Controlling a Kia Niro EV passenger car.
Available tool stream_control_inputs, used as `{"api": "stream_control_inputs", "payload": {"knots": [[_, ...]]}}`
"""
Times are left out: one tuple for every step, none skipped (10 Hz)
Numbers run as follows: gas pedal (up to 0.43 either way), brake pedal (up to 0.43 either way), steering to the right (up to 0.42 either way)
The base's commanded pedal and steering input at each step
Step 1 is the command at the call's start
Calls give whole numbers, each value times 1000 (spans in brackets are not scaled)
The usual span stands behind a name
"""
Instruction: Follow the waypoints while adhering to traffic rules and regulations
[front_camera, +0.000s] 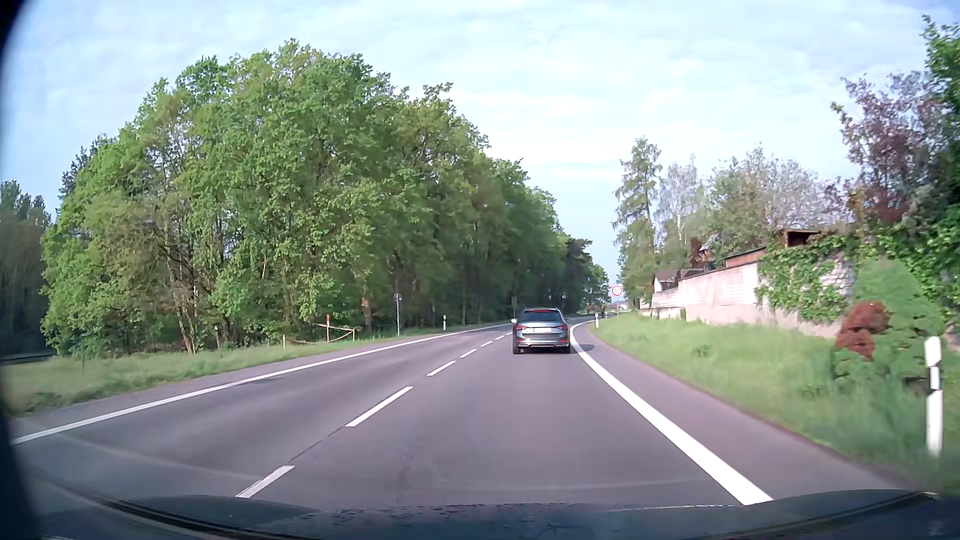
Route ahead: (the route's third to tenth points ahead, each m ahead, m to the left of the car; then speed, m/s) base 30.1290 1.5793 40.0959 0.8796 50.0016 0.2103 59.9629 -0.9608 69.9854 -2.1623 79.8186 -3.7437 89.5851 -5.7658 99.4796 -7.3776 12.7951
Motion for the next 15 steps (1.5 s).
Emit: {"api": "stream_control_inputs", "payload": {"knots": [[110,0,8],[110,0,8],[110,0,7],[110,0,7],[110,0,7],[110,0,6],[110,0,6],[110,0,6],[110,0,5],[110,0,5],[110,0,5],[110,0,4],[110,0,4],[110,0,4],[110,0,4]]}}
